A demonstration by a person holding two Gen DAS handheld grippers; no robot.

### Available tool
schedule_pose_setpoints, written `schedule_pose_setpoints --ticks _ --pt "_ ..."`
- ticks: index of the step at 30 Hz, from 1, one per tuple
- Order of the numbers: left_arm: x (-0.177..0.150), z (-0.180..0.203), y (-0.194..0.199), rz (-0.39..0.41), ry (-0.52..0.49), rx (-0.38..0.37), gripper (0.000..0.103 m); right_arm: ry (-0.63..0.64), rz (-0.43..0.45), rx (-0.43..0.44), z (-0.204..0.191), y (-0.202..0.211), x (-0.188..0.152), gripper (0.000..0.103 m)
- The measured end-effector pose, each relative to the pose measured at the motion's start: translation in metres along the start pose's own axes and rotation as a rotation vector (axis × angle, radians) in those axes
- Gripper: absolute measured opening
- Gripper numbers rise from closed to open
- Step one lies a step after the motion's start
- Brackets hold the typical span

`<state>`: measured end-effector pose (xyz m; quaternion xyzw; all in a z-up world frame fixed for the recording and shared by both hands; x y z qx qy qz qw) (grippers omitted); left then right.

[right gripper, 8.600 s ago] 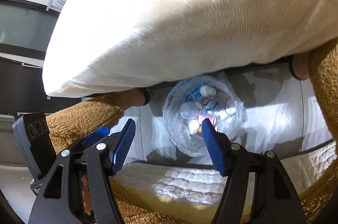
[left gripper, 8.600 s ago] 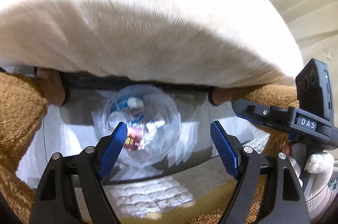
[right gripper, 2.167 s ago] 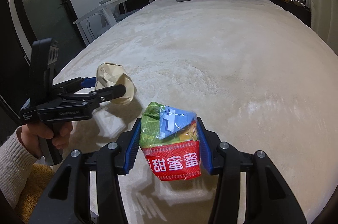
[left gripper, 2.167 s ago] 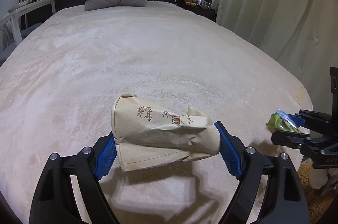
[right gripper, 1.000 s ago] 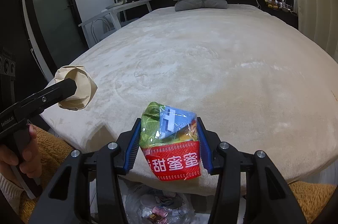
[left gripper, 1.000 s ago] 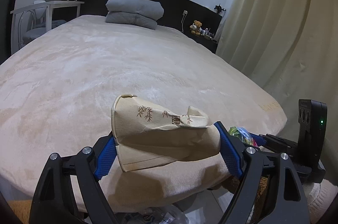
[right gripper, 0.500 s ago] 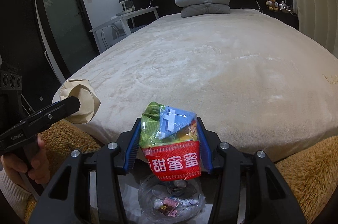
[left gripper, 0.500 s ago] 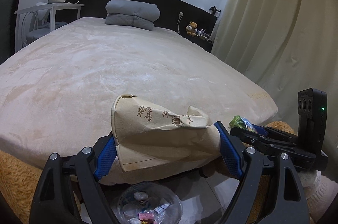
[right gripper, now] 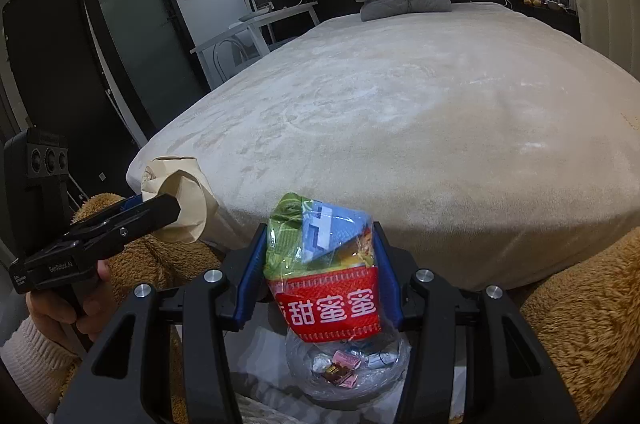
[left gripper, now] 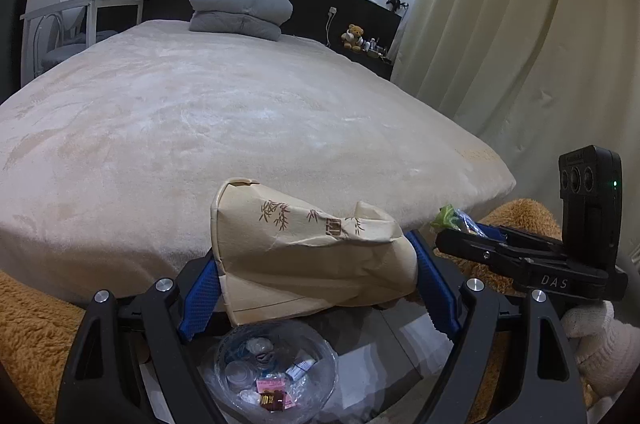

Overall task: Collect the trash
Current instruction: 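Carry the paper bag and snack bag down to the floor trash bag, then open both tools to drop the paper bag and snack bag into the trash bag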

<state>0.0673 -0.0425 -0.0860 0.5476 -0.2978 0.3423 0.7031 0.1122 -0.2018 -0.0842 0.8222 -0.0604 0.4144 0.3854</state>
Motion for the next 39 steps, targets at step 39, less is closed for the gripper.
schedule_pose_setpoints --ticks 39 --pt "-0.126 -0.010 -0.119 -0.683 -0.055 0.088 0.083 -0.447 -0.507 0.038 0.060 -0.119 -0.077 0.050"
Point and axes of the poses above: each gripper's, at about its wrist camera, not at the fingertips, and y roughly against the way its jaws point, z to its right, x to its top, the point moved 7 cm from there along -y, roughly the way its jaws point, and after that the axes turned 4 degrees about x, right-handed, at the moved point
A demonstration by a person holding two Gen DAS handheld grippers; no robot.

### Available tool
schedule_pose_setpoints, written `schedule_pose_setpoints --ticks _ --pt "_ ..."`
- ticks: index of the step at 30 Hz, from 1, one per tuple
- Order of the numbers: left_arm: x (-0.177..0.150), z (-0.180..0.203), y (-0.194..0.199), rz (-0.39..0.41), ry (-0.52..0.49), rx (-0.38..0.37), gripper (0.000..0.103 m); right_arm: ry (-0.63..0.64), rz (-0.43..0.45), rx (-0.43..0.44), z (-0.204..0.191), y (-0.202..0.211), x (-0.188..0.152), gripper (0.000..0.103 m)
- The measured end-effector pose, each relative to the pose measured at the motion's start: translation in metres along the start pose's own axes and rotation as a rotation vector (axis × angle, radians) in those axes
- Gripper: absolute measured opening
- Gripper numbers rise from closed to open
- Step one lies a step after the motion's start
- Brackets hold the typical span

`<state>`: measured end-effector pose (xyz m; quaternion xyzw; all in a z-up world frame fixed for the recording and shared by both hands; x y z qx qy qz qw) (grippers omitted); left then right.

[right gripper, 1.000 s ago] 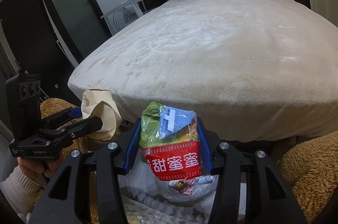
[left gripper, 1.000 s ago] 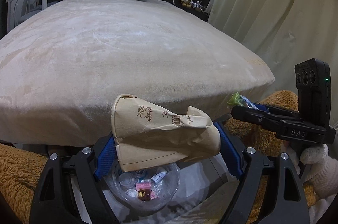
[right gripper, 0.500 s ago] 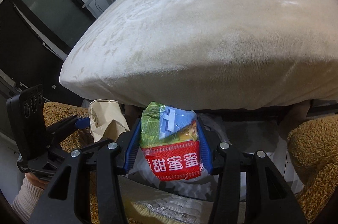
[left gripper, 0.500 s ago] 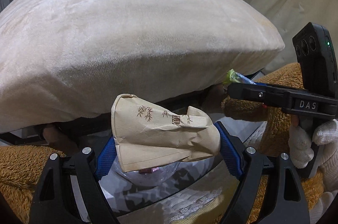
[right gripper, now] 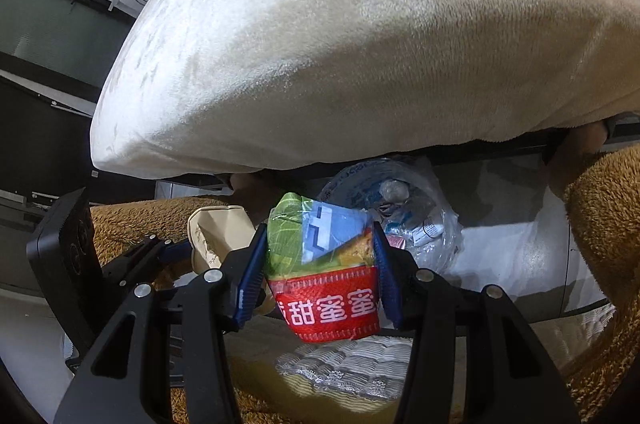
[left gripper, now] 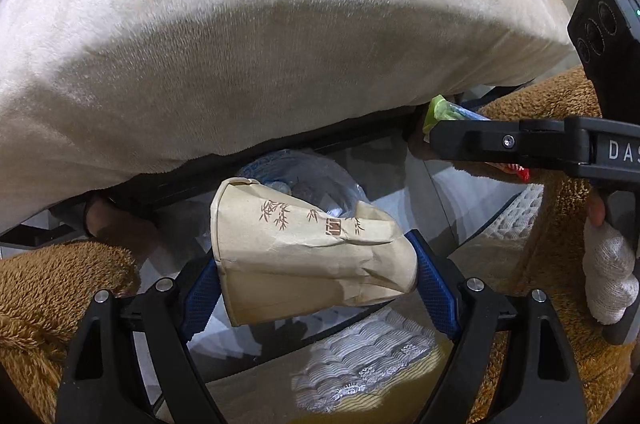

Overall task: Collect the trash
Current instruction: 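Open both tools to drop the paper bag and snack bag into the trash bag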

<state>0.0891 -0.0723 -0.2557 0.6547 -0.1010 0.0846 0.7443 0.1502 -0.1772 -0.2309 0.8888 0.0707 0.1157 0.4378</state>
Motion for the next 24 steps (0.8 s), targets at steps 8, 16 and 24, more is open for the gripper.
schedule_pose_setpoints --ticks 8,16,24 --pt "-0.001 -0.001 -0.009 -0.076 0.029 -0.020 0.083 -0.041 -0.082 -0.031 0.008 -0.024 -0.003 0.050" --pt "-0.003 -0.003 -0.017 -0.104 0.024 -0.016 0.083 -0.063 -0.098 -0.036 0.012 -0.024 -0.003 0.050" --pt "-0.001 -0.008 -0.017 -0.113 0.048 -0.040 0.091 -0.081 -0.083 -0.027 0.013 -0.023 -0.001 0.059"
Point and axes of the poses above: each gripper's, at about its wrist camera, not at the fingertips, and y roughly against the way its jaws point, z to its right, x to its top, the point moved 7 cm from there along -y, roughly the way its jaws point, and after that the axes turned 4 degrees about x, right-handed, at the moved point
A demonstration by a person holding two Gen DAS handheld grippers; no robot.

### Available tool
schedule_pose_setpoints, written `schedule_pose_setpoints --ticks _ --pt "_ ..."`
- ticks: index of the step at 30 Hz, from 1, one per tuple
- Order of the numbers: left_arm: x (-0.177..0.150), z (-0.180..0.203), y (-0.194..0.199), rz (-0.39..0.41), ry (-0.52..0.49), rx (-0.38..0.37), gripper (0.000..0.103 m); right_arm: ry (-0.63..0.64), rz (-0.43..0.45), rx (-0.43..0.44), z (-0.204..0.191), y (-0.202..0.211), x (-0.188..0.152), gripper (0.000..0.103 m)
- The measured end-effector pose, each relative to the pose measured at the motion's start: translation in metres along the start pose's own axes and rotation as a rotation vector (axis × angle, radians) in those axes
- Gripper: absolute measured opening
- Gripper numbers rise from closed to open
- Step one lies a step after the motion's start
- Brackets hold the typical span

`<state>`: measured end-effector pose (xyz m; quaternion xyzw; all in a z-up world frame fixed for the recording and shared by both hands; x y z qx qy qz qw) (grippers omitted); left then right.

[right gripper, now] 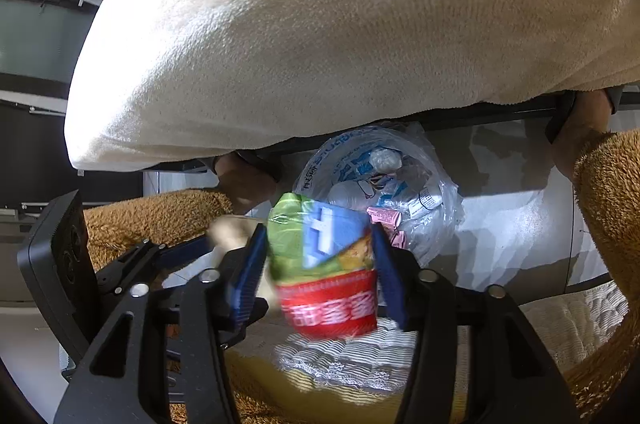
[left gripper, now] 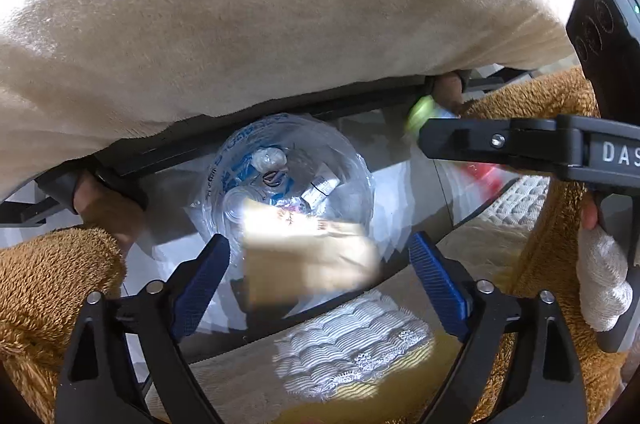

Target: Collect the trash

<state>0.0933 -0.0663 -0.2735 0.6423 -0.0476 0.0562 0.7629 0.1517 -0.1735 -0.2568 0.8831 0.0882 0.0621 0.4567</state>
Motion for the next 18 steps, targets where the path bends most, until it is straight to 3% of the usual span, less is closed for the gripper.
schedule_pose_setpoints --ticks 2,12,18 --pt "0.001 -0.004 0.003 0.013 0.020 0.001 0.095 -0.007 0.002 0.004 0.002 0.001 0.000 0.060" --pt "0.004 -0.018 0.016 0.083 0.089 0.014 0.095 -0.015 0.044 0.022 0.008 0.014 0.002 0.060" --pt "0.009 -0.027 0.041 0.201 0.133 0.003 0.095 0.036 0.117 0.010 0.007 0.034 0.001 0.060"
Point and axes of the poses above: each gripper's, at about its wrist camera, not at the fingertips, and y roughly against the way its jaws point, z to its right, x to its top, the point moved 7 cm from there along -y, roughly the way its jaws point, and after that the axes turned 4 degrees about x, right-handed, at the moved point
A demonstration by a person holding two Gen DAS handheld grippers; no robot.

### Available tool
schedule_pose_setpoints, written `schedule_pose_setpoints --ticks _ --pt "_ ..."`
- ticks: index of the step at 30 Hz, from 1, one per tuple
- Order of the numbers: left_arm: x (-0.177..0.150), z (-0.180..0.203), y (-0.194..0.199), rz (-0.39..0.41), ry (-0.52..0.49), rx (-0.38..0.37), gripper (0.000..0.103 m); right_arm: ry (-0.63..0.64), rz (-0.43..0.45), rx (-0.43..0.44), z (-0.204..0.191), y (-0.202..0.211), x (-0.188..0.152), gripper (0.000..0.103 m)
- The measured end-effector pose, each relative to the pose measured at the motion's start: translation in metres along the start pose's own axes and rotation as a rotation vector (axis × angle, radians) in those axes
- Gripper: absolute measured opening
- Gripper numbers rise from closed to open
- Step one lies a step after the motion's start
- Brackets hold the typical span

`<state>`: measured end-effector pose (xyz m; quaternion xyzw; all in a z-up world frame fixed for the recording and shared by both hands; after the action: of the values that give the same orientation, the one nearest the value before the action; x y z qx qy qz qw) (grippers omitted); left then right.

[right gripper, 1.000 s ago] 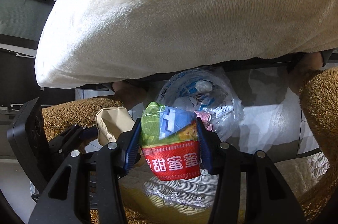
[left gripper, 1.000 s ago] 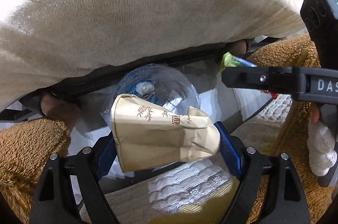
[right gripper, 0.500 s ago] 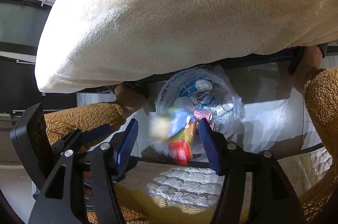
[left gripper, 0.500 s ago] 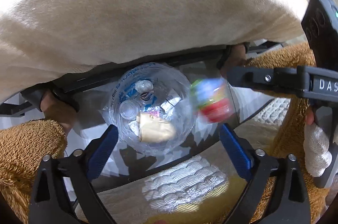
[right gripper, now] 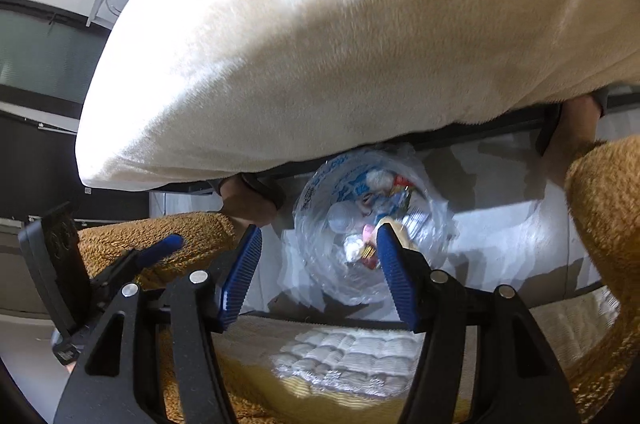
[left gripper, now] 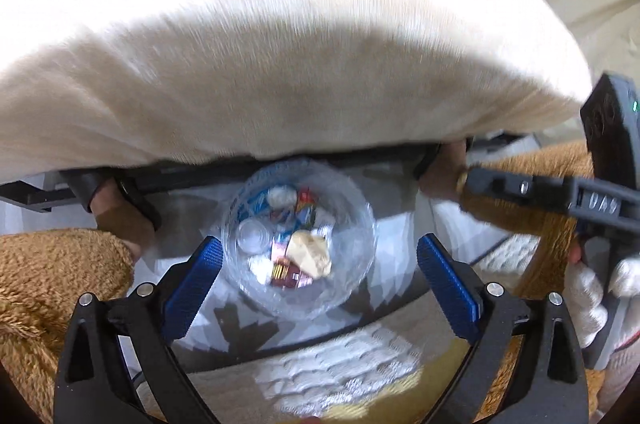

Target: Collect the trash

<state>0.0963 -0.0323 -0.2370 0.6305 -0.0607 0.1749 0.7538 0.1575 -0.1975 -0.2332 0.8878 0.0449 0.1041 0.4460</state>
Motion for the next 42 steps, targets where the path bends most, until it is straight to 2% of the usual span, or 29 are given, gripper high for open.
schedule_pose_setpoints --ticks 6,11,17,23,27,29,31,33,42 --pt "0.012 -0.001 0.031 0.161 0.015 0.000 0.095 0.125 0.119 0.002 -0.018 0.032 0.000 0.060" --pt "0.022 0.002 0.056 0.294 -0.004 0.017 0.095 0.232 0.268 -0.014 -0.035 0.061 0.002 0.061" --pt "0.030 0.012 0.085 0.449 -0.062 0.037 0.096 0.310 0.442 -0.025 -0.048 0.094 0.006 0.061" --pt "0.033 0.023 0.114 0.598 -0.122 0.052 0.096 0.366 0.566 -0.046 -0.056 0.119 0.004 0.061" --pt "0.033 0.028 0.126 0.655 -0.152 0.074 0.096 0.407 0.620 -0.072 -0.062 0.129 0.003 0.062" --pt "0.033 0.030 0.130 0.676 -0.159 0.084 0.096 0.416 0.644 -0.092 -0.065 0.133 0.003 0.077" --pt "0.032 0.030 0.134 0.699 -0.162 0.103 0.096 0.431 0.681 -0.103 -0.066 0.140 0.003 0.084" --pt "0.032 0.029 0.137 0.719 -0.159 0.117 0.096 0.441 0.715 -0.111 -0.066 0.145 0.002 0.096" --pt "0.030 0.027 0.146 0.744 -0.152 0.126 0.096 0.463 0.764 -0.123 -0.066 0.153 0.002 0.098"
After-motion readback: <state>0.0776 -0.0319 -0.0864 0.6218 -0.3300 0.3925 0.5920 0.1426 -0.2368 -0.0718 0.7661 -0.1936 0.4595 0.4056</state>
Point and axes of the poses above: each gripper's, at about its wrist camera, not at the fingertips, and y roughly against the way its jaws point, z to its right, x to its top, the point moved 7 cm from there along -y, roughly the way its jaws point, and after that the axes turned 4 degrees about x, right-handed, at the moved point
